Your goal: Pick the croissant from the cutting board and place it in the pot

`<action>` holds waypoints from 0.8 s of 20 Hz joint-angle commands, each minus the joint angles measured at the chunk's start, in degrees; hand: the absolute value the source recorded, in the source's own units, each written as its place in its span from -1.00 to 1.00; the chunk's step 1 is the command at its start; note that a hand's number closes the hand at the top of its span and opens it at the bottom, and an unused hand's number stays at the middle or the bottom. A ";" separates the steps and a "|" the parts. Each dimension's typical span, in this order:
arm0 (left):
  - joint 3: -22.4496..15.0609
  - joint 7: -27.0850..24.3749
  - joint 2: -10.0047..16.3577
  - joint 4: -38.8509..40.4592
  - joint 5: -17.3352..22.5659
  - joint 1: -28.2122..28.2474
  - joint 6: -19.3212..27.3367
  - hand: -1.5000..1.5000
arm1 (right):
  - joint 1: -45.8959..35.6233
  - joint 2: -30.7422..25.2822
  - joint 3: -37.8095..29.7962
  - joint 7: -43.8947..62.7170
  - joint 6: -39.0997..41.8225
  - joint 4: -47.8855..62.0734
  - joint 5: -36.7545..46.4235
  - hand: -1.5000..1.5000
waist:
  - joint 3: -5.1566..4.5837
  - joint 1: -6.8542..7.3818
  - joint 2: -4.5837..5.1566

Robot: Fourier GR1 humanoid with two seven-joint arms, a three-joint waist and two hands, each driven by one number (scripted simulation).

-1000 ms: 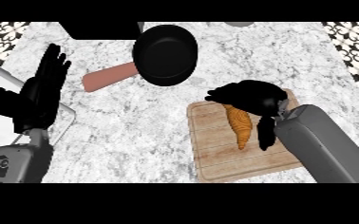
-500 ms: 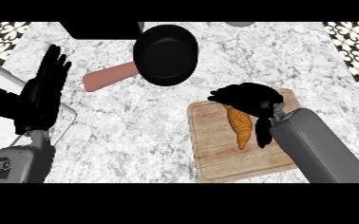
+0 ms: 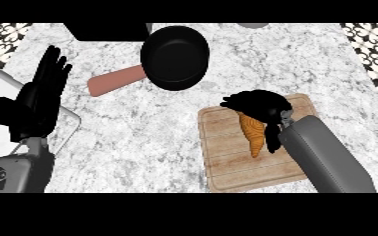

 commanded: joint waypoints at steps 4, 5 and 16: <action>1.32 3.50 0.92 -2.02 0.03 -1.25 -0.78 0.00 | -1.74 0.97 4.07 -6.01 -1.11 1.68 5.30 1.00 | -0.01 -0.07 -0.01; 2.17 -1.21 0.40 2.47 -0.12 -1.47 -1.61 0.00 | 0.93 -1.91 4.08 -10.83 -5.71 1.64 5.72 1.00 | -0.01 -0.32 0.06; 1.23 -0.20 -2.22 2.28 -3.37 -2.20 -0.73 0.00 | 2.64 1.70 0.98 -13.37 -6.96 2.21 11.03 1.00 | -0.01 -0.50 -0.06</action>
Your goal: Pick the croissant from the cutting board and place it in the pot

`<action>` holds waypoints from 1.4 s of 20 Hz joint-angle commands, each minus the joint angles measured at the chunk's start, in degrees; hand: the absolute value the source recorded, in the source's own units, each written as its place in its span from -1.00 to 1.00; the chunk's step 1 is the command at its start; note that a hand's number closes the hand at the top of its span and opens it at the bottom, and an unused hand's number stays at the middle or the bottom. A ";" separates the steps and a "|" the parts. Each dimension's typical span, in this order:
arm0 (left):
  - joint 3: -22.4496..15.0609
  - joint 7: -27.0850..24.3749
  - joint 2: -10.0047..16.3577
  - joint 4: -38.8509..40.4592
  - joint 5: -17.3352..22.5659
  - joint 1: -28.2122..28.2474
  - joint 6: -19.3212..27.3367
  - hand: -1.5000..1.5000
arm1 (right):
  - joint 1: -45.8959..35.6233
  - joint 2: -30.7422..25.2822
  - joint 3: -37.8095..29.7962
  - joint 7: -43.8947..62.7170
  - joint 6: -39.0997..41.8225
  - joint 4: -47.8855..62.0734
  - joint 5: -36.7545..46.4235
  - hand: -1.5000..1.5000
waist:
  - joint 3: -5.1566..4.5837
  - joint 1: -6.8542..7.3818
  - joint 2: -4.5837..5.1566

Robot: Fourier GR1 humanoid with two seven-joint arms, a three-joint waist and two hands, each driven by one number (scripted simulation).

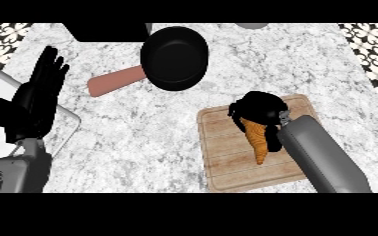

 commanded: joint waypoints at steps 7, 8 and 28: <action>-1.44 -0.64 -1.07 0.85 -0.59 -0.96 -1.07 0.00 | 1.69 17.51 5.78 25.07 1.02 -8.18 -7.42 1.00 | 0.15 3.24 0.13; -2.43 -0.86 -1.59 0.58 -0.65 -0.97 -1.47 0.00 | 2.33 17.60 6.40 25.88 -0.05 -8.91 -8.31 1.00 | 0.18 3.85 -0.08; -1.99 0.31 -1.43 4.00 -1.70 -5.14 -0.45 0.00 | -22.03 17.90 18.36 85.28 -44.06 -27.97 -18.04 1.00 | -0.10 3.92 -0.15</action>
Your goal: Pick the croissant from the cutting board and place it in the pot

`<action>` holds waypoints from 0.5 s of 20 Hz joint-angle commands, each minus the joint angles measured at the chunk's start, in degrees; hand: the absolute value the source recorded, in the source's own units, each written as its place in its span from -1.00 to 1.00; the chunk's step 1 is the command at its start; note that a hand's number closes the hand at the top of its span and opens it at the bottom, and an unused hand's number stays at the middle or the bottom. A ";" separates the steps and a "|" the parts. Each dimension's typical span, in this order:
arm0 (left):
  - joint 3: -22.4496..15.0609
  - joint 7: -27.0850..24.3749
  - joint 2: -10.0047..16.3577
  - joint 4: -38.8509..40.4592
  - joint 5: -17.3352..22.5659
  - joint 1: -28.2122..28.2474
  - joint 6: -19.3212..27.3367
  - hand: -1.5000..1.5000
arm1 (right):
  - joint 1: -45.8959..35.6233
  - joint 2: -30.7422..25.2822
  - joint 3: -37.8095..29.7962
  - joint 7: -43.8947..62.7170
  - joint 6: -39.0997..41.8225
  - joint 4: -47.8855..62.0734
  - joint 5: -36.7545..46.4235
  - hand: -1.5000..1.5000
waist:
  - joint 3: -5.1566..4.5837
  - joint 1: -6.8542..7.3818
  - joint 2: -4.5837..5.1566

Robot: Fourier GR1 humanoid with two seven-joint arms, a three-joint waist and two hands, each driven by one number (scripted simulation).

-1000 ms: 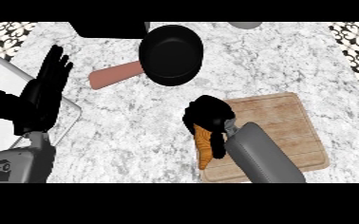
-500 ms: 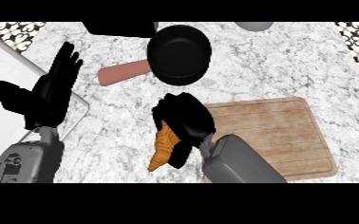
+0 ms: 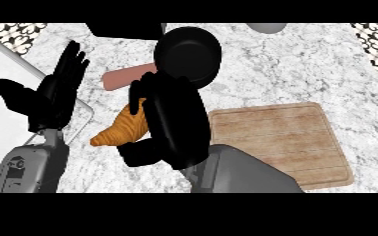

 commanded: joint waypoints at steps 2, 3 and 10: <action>0.31 -2.57 -0.38 1.28 -0.42 0.65 0.02 0.00 | -13.33 0.04 3.67 17.27 -9.50 4.04 1.42 1.00 | -0.08 -0.47 0.55; 0.27 -0.13 -0.15 -0.07 -0.18 0.98 0.28 0.00 | -15.25 0.04 3.10 20.87 -10.07 4.69 1.18 1.00 | -0.04 -0.31 0.37; 1.91 0.22 0.95 -1.64 0.14 0.18 0.38 0.00 | -24.43 0.02 0.63 18.33 -17.25 17.59 -6.58 1.00 | 0.05 -1.46 0.89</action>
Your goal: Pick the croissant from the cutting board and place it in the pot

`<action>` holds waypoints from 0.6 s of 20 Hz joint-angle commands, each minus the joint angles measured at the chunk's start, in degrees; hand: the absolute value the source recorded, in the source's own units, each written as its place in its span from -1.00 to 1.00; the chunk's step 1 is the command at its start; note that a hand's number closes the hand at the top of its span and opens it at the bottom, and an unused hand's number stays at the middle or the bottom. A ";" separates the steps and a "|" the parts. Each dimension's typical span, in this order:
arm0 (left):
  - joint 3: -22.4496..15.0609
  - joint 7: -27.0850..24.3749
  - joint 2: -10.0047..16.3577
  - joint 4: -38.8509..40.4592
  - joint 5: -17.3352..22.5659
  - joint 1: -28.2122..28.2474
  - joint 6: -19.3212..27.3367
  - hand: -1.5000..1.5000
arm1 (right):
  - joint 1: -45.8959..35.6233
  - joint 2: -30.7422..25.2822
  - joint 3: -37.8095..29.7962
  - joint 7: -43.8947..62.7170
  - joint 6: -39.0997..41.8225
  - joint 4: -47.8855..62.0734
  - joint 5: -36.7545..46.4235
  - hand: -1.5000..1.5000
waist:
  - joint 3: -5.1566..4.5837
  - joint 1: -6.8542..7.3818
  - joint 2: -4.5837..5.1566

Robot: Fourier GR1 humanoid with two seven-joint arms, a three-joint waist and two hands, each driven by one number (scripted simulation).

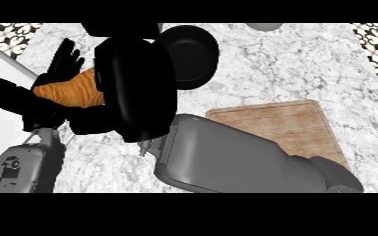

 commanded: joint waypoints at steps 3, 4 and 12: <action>-0.37 0.05 -0.38 -1.82 -0.32 1.91 0.08 0.00 | -3.82 0.35 -1.90 2.17 -11.59 11.34 -6.13 1.00 | 0.03 0.08 0.45; -0.05 -0.79 -0.14 -1.02 -0.71 1.60 0.14 0.00 | -2.67 0.35 -3.16 -2.64 -12.87 13.70 -7.16 1.00 | 0.06 -0.56 0.58; 0.14 1.59 0.33 -2.52 -0.83 0.37 0.54 0.00 | -9.59 0.35 -1.32 -7.07 -12.80 34.63 0.31 1.00 | -0.05 -0.74 0.63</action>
